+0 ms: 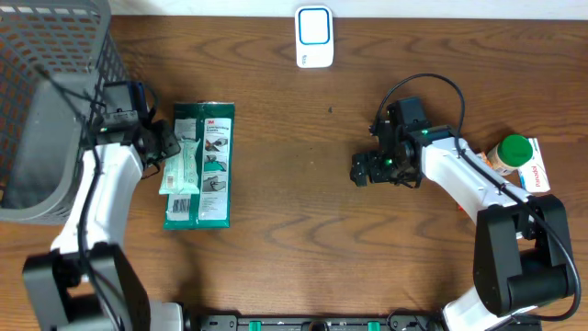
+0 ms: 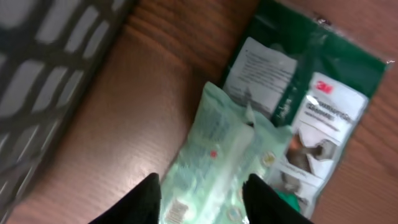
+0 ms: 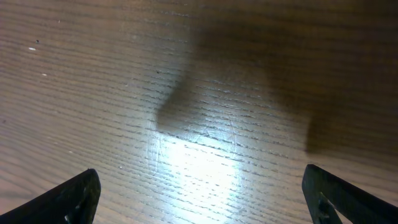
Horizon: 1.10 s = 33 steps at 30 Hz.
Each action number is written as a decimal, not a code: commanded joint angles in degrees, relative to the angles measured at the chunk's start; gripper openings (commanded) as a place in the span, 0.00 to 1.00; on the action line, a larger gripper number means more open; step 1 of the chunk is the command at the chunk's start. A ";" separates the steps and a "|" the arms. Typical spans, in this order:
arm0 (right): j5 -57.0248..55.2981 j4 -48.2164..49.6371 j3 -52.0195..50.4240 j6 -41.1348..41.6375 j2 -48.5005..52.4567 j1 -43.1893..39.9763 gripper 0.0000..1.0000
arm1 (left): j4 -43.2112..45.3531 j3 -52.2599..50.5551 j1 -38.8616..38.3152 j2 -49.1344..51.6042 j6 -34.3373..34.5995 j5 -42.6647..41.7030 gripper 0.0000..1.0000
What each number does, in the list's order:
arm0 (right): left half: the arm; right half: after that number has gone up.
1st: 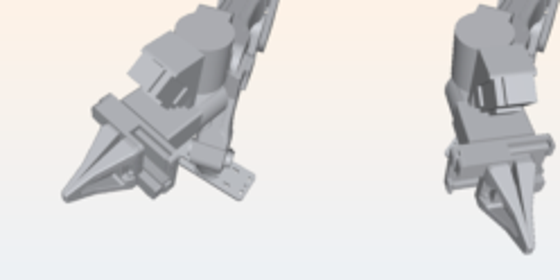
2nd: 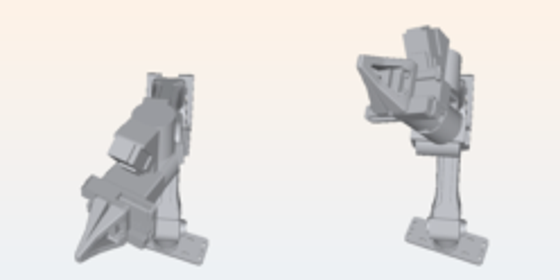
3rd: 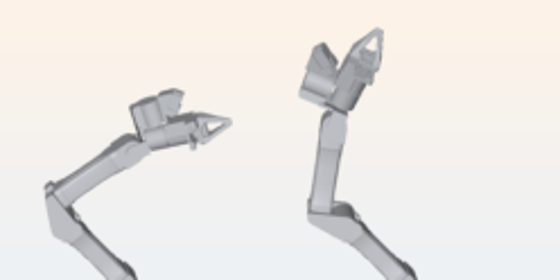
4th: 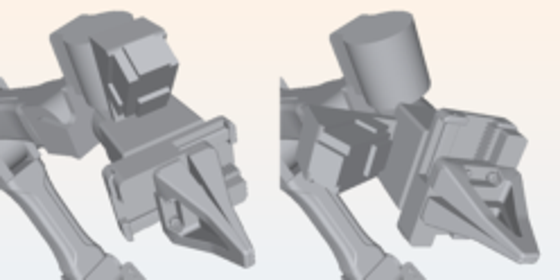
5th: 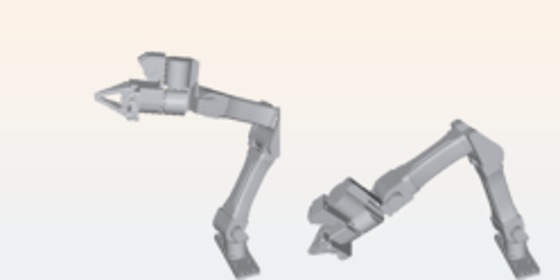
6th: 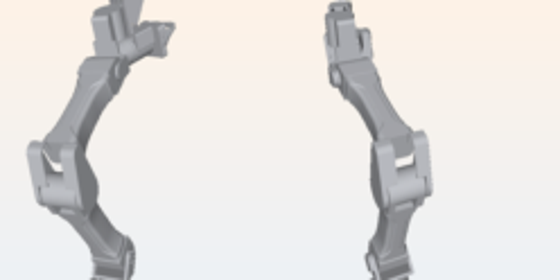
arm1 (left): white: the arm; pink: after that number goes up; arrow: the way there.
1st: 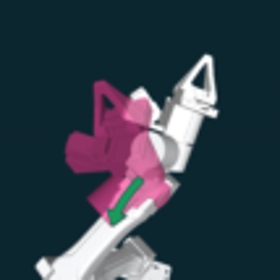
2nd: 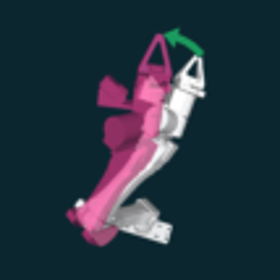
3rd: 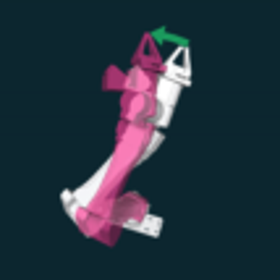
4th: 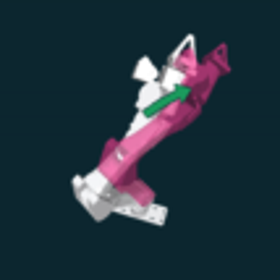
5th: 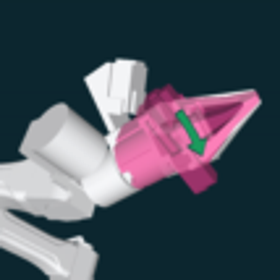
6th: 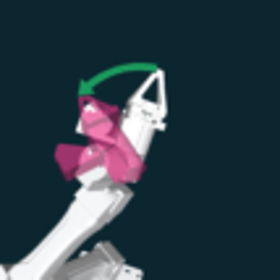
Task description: Scan the item barcode
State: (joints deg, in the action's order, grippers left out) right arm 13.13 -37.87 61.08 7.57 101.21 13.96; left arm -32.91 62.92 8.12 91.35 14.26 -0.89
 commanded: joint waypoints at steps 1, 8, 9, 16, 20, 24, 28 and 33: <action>0.42 0.04 0.96 -1.03 -0.61 0.39 0.99 | 2.14 -0.94 0.15 5.27 -2.71 1.62 0.49; 0.22 0.39 0.96 -1.03 -0.59 0.39 0.99 | 4.72 -0.92 0.15 14.58 -3.28 0.09 0.54; 0.22 0.39 0.96 -1.03 -0.59 0.39 0.99 | 4.46 -0.94 0.15 15.45 -3.28 -1.60 0.54; 0.22 0.39 0.96 -1.03 -0.59 0.39 0.99 | -0.52 -0.94 0.13 17.27 -3.26 -15.04 0.54; 0.24 0.39 0.96 -1.01 -0.59 0.39 0.99 | -3.06 -0.94 -0.63 17.27 -2.56 -19.32 0.54; 0.28 0.35 0.96 -1.01 -0.59 0.42 0.99 | -4.85 -0.94 -2.93 17.27 0.07 -19.50 0.54; 0.26 0.35 0.96 -1.01 -0.59 0.39 0.99 | -5.01 -0.94 -6.27 17.27 1.09 -19.50 0.56; 0.26 0.17 0.94 -1.03 -0.59 0.39 0.99 | -4.76 -0.63 -9.68 16.81 3.93 -19.47 0.57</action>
State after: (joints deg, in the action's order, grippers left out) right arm 13.10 -37.65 61.08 7.14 101.21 13.96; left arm -37.26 63.55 0.03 106.41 15.55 -20.36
